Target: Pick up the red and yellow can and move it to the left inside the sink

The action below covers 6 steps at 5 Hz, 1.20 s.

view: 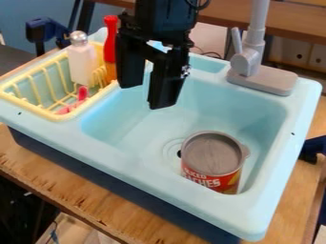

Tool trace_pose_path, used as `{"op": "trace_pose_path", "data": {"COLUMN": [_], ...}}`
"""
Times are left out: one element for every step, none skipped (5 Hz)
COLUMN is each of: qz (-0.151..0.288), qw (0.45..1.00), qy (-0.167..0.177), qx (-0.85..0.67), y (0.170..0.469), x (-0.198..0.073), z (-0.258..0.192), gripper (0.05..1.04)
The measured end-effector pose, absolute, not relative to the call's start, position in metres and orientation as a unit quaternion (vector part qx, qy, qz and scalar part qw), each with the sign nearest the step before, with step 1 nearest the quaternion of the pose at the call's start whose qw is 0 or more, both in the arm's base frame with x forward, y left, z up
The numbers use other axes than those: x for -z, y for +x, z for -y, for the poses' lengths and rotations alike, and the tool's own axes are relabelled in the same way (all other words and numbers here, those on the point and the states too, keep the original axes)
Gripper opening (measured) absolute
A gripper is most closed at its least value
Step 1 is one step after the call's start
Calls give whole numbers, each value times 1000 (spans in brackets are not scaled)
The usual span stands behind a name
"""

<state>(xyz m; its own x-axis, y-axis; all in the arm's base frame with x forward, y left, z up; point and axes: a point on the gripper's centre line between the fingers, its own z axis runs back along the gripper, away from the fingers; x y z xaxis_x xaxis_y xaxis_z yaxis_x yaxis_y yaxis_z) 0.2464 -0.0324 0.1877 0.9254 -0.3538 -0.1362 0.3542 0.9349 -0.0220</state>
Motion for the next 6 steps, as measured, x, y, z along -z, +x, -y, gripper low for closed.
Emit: {"op": "trace_pose_path", "data": {"qz": [-82,-76,-78,-84,-135,-139], "qw": [980,982,979,975,965,962], "qy": [0,-3,-13,-28,-65,-87], "qx": [180,172,189,201,213,218], "y": [246,247,242,242,237,238], "x": [-181,-180,-177,-168,-132,-128], "z": [33,39,59,78,99,107], "gripper": [1002,1003,1003,1003,1002,1002]}}
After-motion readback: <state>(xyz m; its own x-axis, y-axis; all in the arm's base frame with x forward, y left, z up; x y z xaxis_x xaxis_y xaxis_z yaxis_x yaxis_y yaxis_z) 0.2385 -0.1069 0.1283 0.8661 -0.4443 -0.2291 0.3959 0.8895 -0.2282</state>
